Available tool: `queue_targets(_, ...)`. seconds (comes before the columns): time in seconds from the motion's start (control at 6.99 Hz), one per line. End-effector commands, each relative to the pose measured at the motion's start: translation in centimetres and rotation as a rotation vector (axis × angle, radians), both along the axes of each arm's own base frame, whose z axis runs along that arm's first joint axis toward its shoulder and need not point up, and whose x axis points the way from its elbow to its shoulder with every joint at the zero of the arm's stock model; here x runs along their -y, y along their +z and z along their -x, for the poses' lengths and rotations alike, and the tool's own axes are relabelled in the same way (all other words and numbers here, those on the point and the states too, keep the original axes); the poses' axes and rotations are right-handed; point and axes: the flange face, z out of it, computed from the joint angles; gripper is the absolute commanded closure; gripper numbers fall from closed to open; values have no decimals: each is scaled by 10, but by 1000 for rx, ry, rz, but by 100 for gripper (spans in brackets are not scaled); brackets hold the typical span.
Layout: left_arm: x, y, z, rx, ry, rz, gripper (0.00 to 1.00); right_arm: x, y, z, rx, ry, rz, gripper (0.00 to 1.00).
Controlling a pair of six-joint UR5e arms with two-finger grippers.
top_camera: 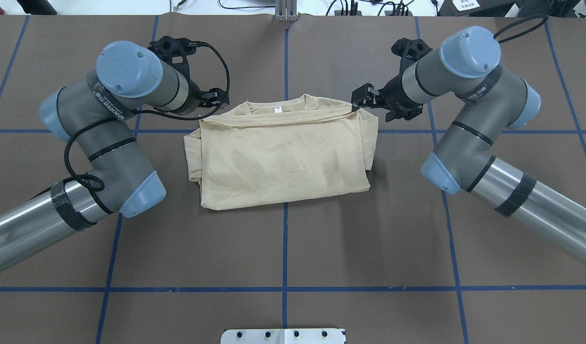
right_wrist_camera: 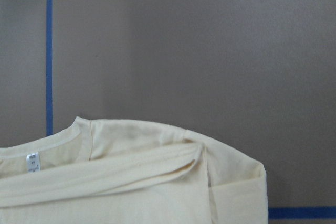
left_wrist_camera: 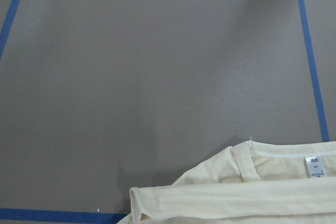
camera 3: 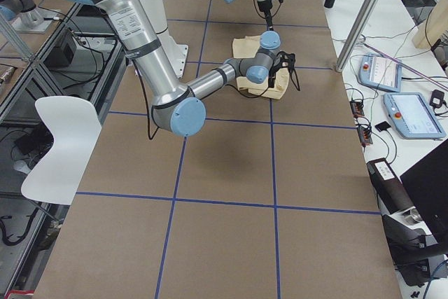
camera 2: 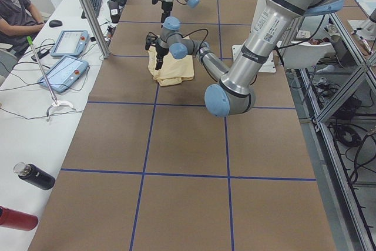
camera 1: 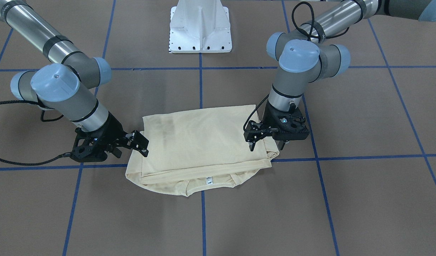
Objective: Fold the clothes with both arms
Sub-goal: 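Lower the right gripper to the folded shirt's side edge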
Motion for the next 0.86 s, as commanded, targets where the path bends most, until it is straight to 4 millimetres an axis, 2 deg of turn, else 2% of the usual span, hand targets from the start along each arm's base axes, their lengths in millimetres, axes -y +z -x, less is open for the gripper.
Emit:
queue_targets(0.0,-4,-9,5,-12,-3,-10,1,-58,6,10,31,-16,73,1)
queue_targets(0.14,-6,-3,8,-14,-13,0,1,-74,18,20,16,-34,87,1)
queue_targets(0.29,-8,-9,11,-17,-27,-14,1,-90,31,34,-9,-49,89,1)
queue_targets(0.43,-8,-9,9,-18,-38,-8,1,-108,33,51,-14,-87,91,1)
queue_targets(0.72,-9,-9,9,-16,-41,-11,1,-126,44,64,-32,-111,95,1)
